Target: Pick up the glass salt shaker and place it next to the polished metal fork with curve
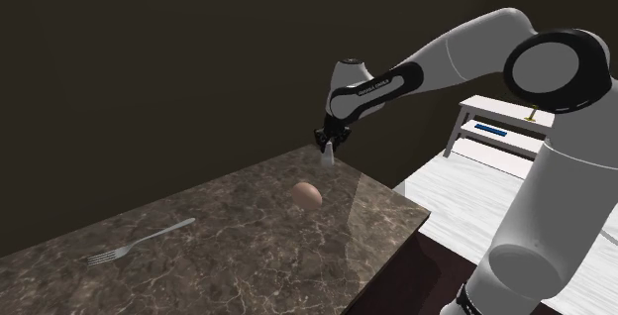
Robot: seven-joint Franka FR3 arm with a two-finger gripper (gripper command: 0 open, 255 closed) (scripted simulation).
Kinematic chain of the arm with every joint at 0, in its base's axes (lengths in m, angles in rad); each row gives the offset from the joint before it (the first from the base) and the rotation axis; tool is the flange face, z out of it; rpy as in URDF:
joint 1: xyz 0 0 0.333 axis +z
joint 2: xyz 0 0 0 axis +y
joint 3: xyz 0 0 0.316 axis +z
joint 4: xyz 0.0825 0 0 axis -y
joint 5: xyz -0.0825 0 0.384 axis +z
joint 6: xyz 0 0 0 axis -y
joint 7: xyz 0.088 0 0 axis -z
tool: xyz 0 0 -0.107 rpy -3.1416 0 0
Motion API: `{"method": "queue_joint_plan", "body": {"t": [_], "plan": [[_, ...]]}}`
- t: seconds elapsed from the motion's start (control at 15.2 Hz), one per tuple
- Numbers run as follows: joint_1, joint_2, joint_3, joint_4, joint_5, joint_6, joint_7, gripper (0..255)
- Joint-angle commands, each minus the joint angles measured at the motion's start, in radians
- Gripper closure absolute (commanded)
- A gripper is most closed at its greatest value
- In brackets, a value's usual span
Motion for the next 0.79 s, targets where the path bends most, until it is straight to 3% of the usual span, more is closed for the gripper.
{"method": "queue_joint_plan", "body": {"t": [0.0, 0.73], "plan": [[0.000, -0.016, 0.000, 0.010, 0.003, -0.026, -0.005, 255], [0.001, -0.071, 0.002, 0.097, 0.016, -0.168, -0.023, 255]]}}
